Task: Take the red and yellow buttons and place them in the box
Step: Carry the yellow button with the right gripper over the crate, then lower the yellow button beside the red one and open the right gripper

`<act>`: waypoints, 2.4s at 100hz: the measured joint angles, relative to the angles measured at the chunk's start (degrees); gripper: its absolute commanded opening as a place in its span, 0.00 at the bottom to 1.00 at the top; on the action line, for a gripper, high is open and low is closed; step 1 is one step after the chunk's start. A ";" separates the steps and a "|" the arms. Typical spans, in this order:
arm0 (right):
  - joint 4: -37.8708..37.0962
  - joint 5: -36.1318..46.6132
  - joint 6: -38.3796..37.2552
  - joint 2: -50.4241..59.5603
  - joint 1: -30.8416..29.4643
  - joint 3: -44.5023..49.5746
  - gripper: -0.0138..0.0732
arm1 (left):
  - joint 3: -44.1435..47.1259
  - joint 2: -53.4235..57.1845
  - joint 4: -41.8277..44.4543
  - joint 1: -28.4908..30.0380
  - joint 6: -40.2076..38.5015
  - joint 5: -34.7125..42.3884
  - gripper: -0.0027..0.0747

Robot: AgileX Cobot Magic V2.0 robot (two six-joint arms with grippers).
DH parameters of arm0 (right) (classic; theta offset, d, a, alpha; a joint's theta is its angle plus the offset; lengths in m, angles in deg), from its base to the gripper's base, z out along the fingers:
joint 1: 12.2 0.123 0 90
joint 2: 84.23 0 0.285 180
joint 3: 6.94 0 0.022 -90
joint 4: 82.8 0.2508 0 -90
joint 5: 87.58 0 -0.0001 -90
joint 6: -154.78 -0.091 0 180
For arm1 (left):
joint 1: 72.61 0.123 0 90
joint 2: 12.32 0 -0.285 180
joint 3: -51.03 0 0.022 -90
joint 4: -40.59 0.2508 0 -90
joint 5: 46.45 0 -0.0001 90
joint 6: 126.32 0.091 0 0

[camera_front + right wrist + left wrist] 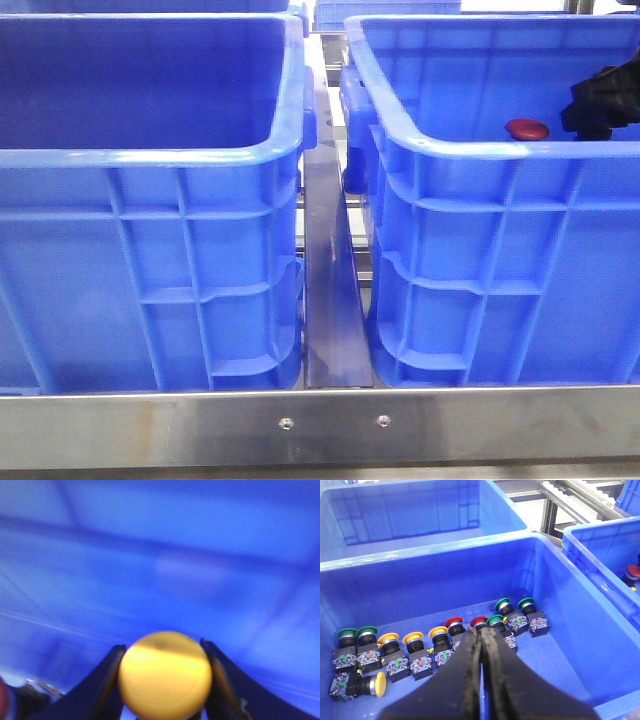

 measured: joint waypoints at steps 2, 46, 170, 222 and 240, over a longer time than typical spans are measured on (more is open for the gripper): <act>0.00 0.00 0.11 -0.09 -0.25 0.00 0.23 | 0.00 0.00 0.00 0.00 0.00 0.00 0.01; -0.09 -3.28 0.36 -0.73 -2.69 -0.12 0.23 | 0.00 0.00 0.00 0.00 0.00 0.00 0.01; -0.14 -1.96 -2.31 6.28 -2.69 3.29 0.75 | 0.00 0.00 0.00 0.00 0.00 0.00 0.01; -0.03 13.16 -3.24 35.99 5.62 14.13 0.75 | 0.00 0.00 0.00 0.00 0.00 0.00 0.01; 0.43 22.83 -4.39 46.26 13.32 19.32 0.74 | 0.00 0.00 0.00 0.00 0.00 0.00 0.01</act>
